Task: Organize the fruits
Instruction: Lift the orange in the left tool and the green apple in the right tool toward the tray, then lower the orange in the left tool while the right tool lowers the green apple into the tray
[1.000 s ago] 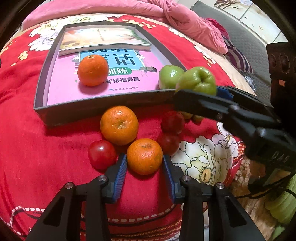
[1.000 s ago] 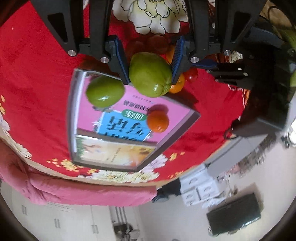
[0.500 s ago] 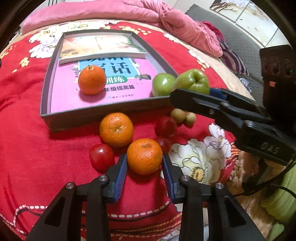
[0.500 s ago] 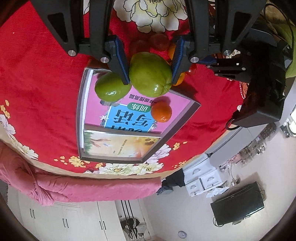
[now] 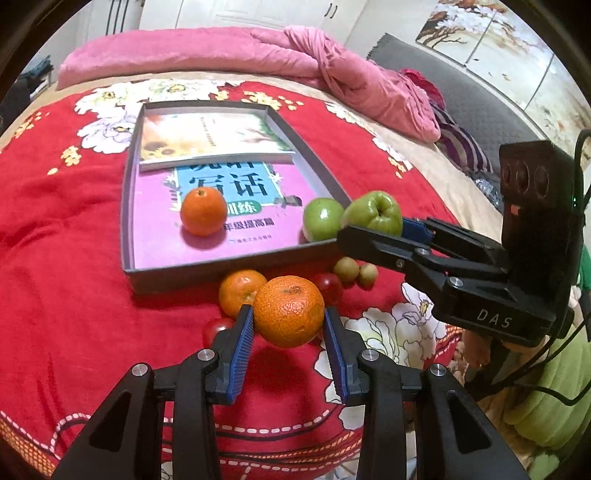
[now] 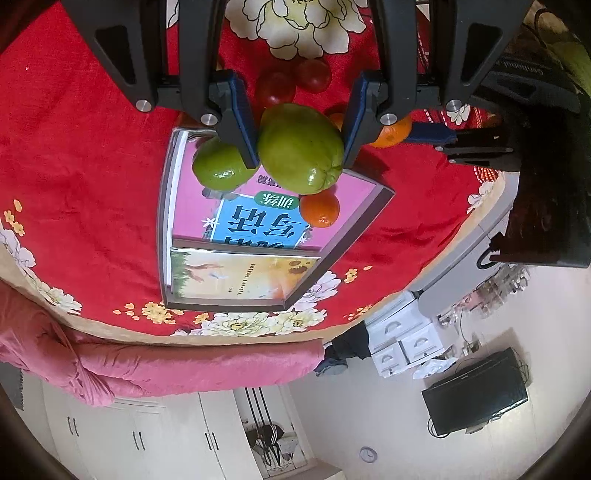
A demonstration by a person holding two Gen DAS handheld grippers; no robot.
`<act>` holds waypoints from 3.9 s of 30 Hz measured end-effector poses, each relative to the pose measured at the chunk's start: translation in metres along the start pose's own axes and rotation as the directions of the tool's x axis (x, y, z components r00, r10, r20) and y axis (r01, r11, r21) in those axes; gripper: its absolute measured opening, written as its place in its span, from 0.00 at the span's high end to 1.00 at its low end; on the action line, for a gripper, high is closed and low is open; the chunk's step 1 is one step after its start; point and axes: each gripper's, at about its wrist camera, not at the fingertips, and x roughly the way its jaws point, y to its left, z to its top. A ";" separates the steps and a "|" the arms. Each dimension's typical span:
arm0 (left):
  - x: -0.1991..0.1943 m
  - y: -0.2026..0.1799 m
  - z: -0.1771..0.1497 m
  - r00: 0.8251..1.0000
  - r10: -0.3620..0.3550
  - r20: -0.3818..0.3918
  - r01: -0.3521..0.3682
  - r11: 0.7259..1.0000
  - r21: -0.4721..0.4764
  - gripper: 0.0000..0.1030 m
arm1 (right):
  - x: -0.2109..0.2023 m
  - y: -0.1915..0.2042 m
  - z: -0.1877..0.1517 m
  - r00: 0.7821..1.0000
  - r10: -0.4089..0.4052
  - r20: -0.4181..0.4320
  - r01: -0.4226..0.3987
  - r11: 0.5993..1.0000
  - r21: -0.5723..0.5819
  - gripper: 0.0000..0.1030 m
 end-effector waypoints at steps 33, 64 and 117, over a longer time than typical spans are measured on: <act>-0.018 0.050 0.029 0.981 0.152 0.122 -0.140 0.985 -0.102 0.63 | -0.001 0.002 0.009 0.999 -0.004 0.037 0.004 1.000 0.009 0.57; 0.022 0.051 0.036 0.968 0.240 0.071 -0.238 0.970 -0.038 0.63 | 0.013 0.002 0.020 0.999 -0.028 0.040 0.028 1.000 0.009 0.57; 0.039 0.055 0.041 0.980 0.201 0.017 -0.200 0.980 -0.018 0.62 | 0.094 0.018 0.029 0.986 -0.118 -0.115 0.097 0.980 -0.176 0.57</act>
